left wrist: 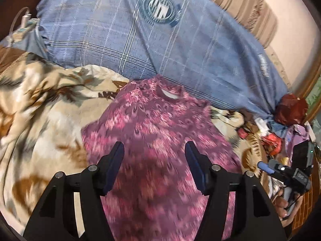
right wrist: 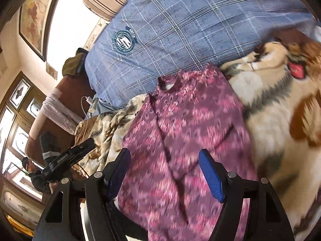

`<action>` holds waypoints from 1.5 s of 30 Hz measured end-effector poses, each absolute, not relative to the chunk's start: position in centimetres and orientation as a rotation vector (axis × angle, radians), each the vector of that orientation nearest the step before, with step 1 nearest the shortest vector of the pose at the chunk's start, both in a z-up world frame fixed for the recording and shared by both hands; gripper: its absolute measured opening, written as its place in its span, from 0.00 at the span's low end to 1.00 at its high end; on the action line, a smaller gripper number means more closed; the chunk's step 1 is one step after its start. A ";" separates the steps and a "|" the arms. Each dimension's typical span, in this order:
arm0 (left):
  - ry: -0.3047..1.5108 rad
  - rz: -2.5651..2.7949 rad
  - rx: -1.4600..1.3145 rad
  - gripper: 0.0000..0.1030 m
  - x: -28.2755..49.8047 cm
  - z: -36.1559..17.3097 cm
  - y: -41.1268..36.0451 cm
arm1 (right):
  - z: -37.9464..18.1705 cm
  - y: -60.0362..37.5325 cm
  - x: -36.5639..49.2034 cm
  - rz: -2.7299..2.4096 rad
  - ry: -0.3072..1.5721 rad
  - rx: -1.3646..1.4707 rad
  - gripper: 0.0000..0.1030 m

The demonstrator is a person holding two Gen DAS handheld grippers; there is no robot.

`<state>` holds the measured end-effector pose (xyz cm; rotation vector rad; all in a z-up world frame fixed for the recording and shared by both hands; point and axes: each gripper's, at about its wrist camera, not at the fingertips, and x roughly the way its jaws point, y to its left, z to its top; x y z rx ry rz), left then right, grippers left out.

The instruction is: Fold small clothes

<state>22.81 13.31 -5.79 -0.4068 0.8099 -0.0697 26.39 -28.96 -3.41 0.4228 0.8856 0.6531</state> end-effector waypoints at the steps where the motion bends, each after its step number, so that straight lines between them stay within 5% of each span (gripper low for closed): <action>1: 0.822 -0.067 -0.409 0.60 23.9 -6.1 13.4 | -3.5 -28.5 27.9 0.654 0.902 0.420 0.71; 15: 0.943 -0.215 -0.261 0.60 45.4 -10.8 7.6 | -6.5 -24.4 50.5 0.530 1.025 0.226 0.71; 31: 1.044 -0.177 -0.393 0.60 50.1 -17.8 21.7 | -11.1 -19.8 58.2 0.641 1.068 0.030 0.71; 34: 1.087 -0.212 -0.419 0.60 50.9 -18.7 21.9 | -12.3 -19.0 59.3 0.622 1.114 0.012 0.64; 36: 1.089 -0.226 -0.468 0.60 51.6 -18.5 22.5 | -12.7 -18.4 59.3 0.637 1.137 -0.001 0.46; 40: 1.122 -0.244 -0.440 0.60 52.1 -17.8 22.8 | -12.4 -18.2 59.1 0.630 1.151 -0.018 0.32; 44: 1.088 -0.286 -0.421 0.60 50.6 -16.2 23.5 | -11.3 -17.9 58.1 0.666 1.123 -0.050 0.39; 45: 1.075 -0.309 -0.417 0.60 50.2 -15.6 23.6 | -10.8 -17.7 57.7 0.672 1.103 -0.064 0.48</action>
